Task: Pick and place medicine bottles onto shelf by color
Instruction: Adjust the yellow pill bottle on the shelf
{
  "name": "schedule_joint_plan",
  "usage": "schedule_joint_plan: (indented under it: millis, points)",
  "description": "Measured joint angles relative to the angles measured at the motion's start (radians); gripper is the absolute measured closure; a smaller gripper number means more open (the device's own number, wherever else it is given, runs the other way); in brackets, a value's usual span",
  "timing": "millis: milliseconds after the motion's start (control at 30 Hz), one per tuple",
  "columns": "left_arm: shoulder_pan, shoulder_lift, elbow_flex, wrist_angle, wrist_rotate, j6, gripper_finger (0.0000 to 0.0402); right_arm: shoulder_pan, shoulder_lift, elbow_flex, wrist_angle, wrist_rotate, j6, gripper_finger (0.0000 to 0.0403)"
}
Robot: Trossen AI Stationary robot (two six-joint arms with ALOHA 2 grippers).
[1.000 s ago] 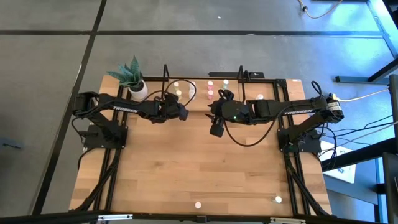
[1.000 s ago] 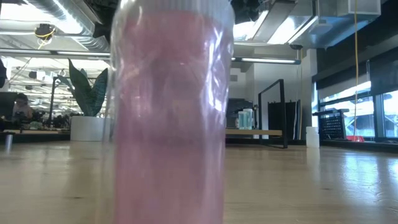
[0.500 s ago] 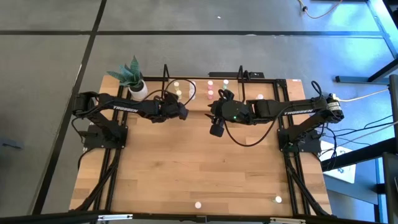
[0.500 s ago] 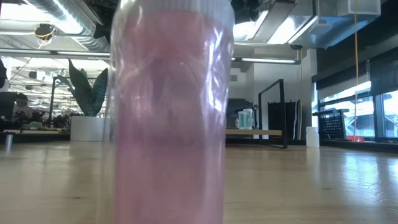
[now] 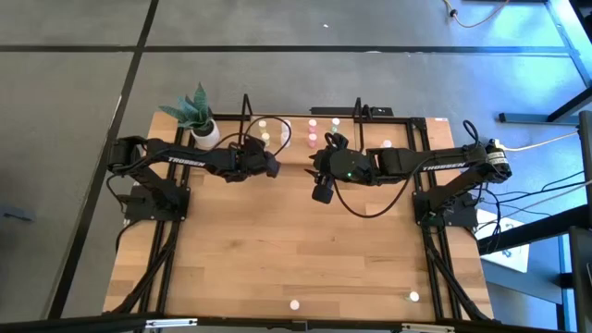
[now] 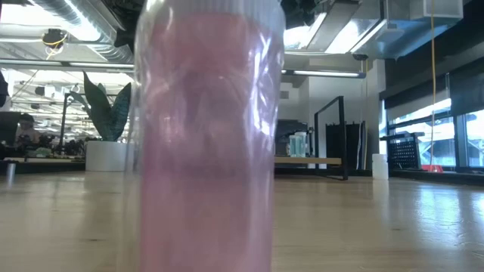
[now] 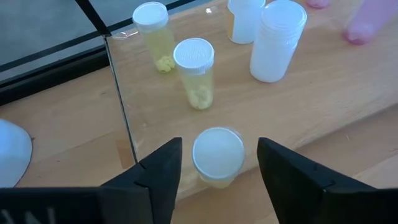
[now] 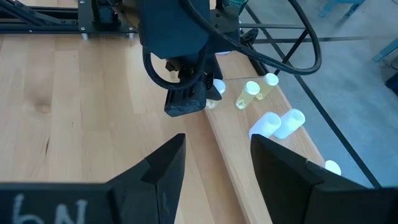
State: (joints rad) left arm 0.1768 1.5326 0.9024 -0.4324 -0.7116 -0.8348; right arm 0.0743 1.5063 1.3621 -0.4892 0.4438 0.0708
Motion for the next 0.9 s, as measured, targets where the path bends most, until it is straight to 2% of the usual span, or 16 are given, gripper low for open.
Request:
schedule_joint_plan:
  millis: [900]
  points:
    - [0.000, -0.002, 0.000, 0.017, -0.012, 0.007, 0.0194, 0.000, 0.000, 0.000, 0.000, 0.000, 0.000, 0.0219]
